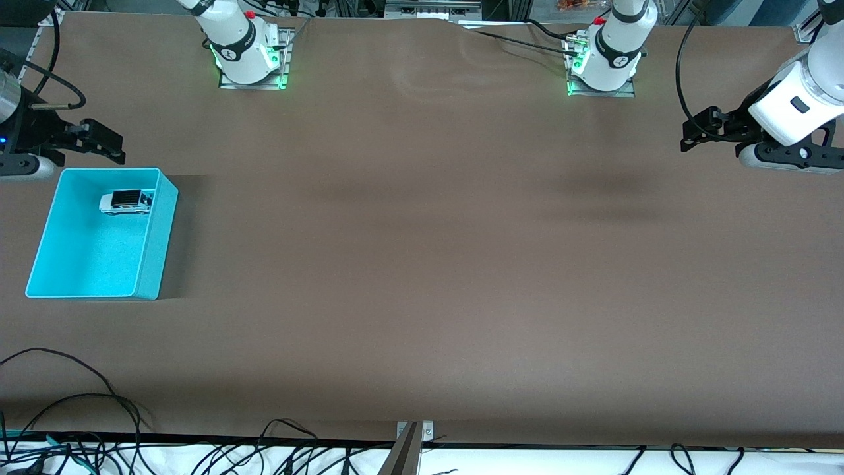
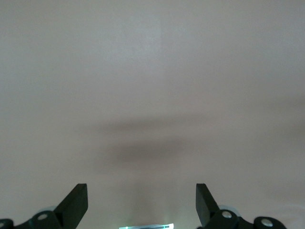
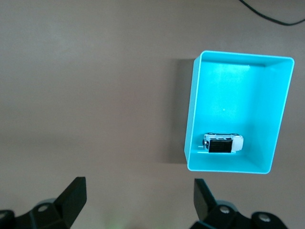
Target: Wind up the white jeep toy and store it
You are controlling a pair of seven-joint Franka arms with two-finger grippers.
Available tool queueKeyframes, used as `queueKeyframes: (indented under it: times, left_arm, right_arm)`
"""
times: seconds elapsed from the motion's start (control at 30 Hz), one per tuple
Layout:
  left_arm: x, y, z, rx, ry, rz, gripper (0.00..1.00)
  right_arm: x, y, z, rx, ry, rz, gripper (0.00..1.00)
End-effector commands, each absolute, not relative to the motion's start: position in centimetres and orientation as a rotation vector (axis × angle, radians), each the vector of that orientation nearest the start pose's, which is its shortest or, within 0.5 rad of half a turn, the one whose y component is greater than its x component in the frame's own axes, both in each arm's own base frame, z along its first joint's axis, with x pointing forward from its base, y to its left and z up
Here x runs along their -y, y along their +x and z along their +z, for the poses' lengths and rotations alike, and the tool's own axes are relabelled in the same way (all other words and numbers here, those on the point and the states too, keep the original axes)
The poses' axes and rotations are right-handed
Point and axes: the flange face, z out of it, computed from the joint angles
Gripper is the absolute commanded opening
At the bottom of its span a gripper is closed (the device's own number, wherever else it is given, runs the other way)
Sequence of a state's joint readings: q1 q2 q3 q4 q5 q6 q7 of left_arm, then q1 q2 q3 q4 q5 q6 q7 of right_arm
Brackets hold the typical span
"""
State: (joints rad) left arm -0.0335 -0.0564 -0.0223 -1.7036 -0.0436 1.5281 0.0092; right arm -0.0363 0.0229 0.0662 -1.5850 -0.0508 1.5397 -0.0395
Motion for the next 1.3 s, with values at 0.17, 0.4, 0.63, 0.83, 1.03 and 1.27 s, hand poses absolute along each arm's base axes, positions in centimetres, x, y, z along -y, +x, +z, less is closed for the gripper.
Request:
queueKeyframes:
  times: [0.17,0.4,0.63,0.83,1.03,1.27]
  left_arm:
    - [3.33,52.79,59.55,-0.130,-3.201,0.198,1.00]
    - [3.33,52.79,59.55,-0.130,-3.201,0.198,1.00]
    - [3.33,52.79,59.55,-0.130,-3.201,0.198,1.00]
    - [3.33,52.79,59.55,-0.130,-3.201,0.198,1.00]
    - [3.17,52.84,59.46,-0.125,-3.202,0.200,1.00]
    - [3.17,52.84,59.46,-0.125,-3.202,0.200,1.00]
  right_arm:
    - [0.58,55.28,59.71,0.029,-3.137,0.096,1.00]
    - [0.50,55.34,59.84,0.036,-3.145,0.092,1.00]
    - [0.42,55.41,59.73,0.041,-3.144,0.097,1.00]
    - [0.60,55.41,59.55,0.037,-3.145,0.106,1.00]
    - [0.60,55.38,59.53,0.036,-3.145,0.111,1.00]
    - [0.86,55.34,59.50,0.029,-3.145,0.116,1.00]
